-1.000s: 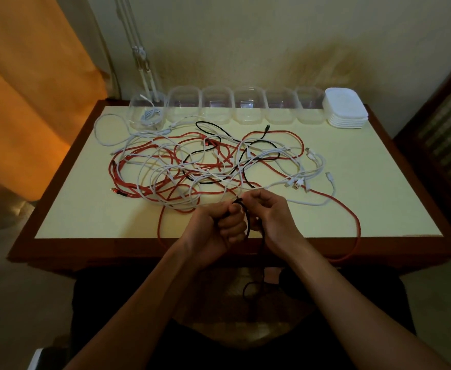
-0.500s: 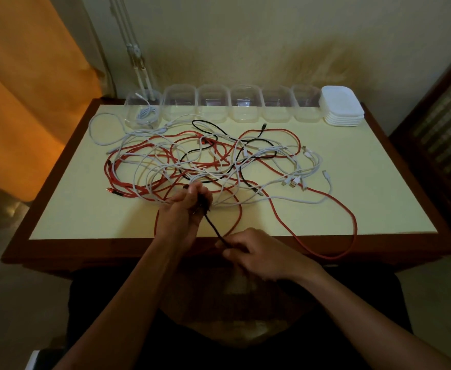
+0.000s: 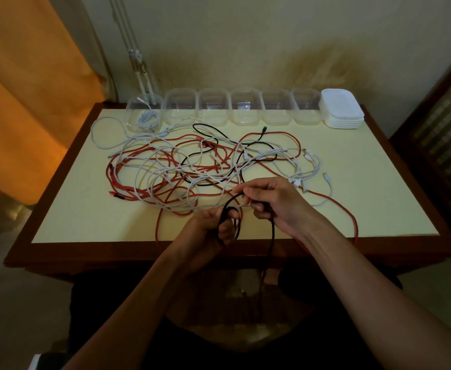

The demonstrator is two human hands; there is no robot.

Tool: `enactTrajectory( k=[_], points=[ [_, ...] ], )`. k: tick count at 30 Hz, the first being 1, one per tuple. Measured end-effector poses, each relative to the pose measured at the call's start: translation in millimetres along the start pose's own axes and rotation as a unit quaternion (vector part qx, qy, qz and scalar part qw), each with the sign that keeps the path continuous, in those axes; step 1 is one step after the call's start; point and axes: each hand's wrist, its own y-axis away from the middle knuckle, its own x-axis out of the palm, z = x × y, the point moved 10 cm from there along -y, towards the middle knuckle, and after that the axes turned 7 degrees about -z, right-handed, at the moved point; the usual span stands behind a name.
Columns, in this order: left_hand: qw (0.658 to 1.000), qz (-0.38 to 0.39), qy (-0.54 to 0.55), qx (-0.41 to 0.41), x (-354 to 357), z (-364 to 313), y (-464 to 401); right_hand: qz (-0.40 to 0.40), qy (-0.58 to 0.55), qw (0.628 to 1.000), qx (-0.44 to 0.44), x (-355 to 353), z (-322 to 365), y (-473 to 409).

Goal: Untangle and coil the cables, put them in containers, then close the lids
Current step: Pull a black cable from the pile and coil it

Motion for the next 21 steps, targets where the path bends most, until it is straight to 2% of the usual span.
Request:
enactTrajectory(
  k=[5,10,17,21],
  points=[
    [0.997,-0.010,0.074,-0.004,6,-2,2,-0.057,0.081,0.994,-0.038,-3,-11,-1],
    [0.995,-0.020,0.095,-0.015,4,-8,3,-0.053,0.146,0.986,-0.060,2,-25,3],
    [0.993,-0.031,0.109,-0.033,-2,-5,1,-0.029,0.152,0.986,-0.066,3,-32,4],
    [0.989,-0.032,0.136,-0.050,2,1,1,-0.008,0.219,0.970,-0.108,7,-28,5]
  ],
)
